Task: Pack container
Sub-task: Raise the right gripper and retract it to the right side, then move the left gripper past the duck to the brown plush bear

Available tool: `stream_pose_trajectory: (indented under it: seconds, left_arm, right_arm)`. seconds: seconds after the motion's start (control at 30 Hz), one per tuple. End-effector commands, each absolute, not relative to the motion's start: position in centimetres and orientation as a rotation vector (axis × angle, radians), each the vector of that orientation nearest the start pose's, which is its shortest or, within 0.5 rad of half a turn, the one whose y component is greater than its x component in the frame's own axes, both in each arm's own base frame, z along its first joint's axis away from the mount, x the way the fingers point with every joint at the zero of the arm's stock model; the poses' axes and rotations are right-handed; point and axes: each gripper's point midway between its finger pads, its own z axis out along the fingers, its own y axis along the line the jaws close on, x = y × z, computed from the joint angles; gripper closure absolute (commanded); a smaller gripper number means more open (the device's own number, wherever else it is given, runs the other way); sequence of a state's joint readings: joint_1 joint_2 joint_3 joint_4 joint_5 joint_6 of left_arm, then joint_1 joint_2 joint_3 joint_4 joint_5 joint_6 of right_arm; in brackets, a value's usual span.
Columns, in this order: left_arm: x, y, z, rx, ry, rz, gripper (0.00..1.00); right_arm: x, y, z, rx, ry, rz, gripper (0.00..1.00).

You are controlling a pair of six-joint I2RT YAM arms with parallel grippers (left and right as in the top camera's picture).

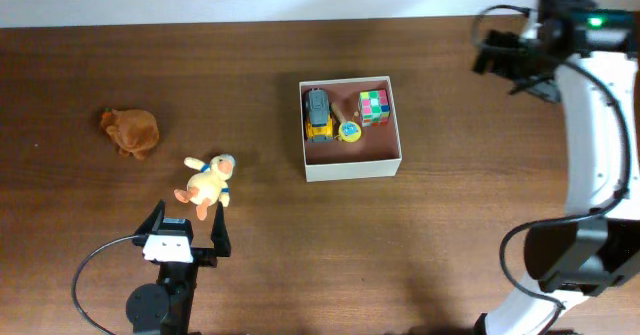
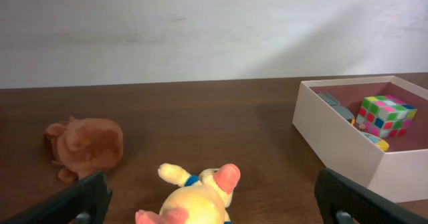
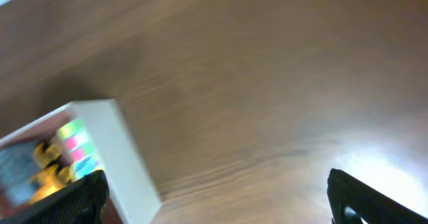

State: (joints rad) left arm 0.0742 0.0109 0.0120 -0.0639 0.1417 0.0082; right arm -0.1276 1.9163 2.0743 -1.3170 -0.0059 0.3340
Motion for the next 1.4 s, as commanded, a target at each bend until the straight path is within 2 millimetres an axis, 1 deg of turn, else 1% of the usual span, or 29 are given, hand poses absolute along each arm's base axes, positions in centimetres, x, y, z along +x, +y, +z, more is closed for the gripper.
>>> stream_pose_trajectory:
  seconds: [0.0,0.07,0.13,0.27,0.7,0.73,0.83,0.87,0.9,1.0,1.07,1.13,1.2,1.27,1.33,1.37]
  left_arm:
    - [24.6,-0.6,16.0,0.067,1.634,-0.041,0.01]
    - [24.6,-0.6,16.0,0.067,1.634,-0.041,0.01]
    - [24.6,-0.6,16.0,0.067,1.634,-0.041,0.01]
    - [24.6,-0.6,16.0,0.067,1.634,-0.041,0.01]
    - [24.6,-0.6,16.2,0.067,1.626,-0.040,0.01]
    - [24.6,-1.0,16.5,0.086,1.612,-0.058,0.01]
    - [24.1,-3.5,19.4,0.212,1.488,-0.155,0.01]
    - [23.9,-3.9,20.3,0.233,1.457,-0.167,0.01]
    - [23.8,-3.9,20.9,0.223,1.450,-0.177,0.01]
    - [23.9,-3.5,21.7,0.186,1.529,-0.180,0.01]
    - [24.4,-2.6,22.3,0.137,1.611,-0.152,0.01]
    - [25.2,-2.1,23.2,0.109,1.682,-0.140,0.01]
    - [26.7,-2.0,24.7,0.100,1.769,-0.153,0.01]
    - [28.1,-1.9,25.4,0.091,1.850,-0.164,0.01]
    - [29.5,-1.8,25.4,0.077,1.971,-0.181,0.01]
    - [30.1,-1.8,25.0,0.064,2.067,-0.194,0.01]
  right_arm:
    - [42.3,-9.9,21.5,0.839,2.662,-0.012,0.01]
    - [41.5,-11.3,20.6,0.896,2.671,-0.027,0.01]
    - [40.9,-12.3,19.8,0.938,2.682,-0.035,0.01]
    - [40.4,-13.7,19.3,0.989,2.679,-0.043,0.01]
    - [40.3,-13.8,19.3,0.994,2.678,-0.040,0.01]
    - [40.3,-13.8,19.3,0.994,2.678,-0.039,0.01]
    - [40.3,-13.8,19.3,0.994,2.678,-0.039,0.01]
    - [40.3,-13.8,19.3,0.994,2.678,-0.039,0.01]
    - [40.3,-13.8,19.3,0.994,2.678,-0.039,0.01]
    - [40.3,-13.8,19.3,0.994,2.678,-0.039,0.01]
    - [40.3,-13.8,19.3,0.994,2.678,-0.039,0.01]
    - [40.3,-13.8,19.3,0.994,2.678,-0.040,0.01]
    - [40.3,-13.8,19.3,0.994,2.678,-0.039,0.01]
    - [40.3,-13.8,19.3,0.994,2.678,-0.039,0.01]
    - [40.3,-13.8,19.3,0.994,2.678,-0.039,0.01]
    - [40.3,-13.8,19.3,0.994,2.678,-0.039,0.01]
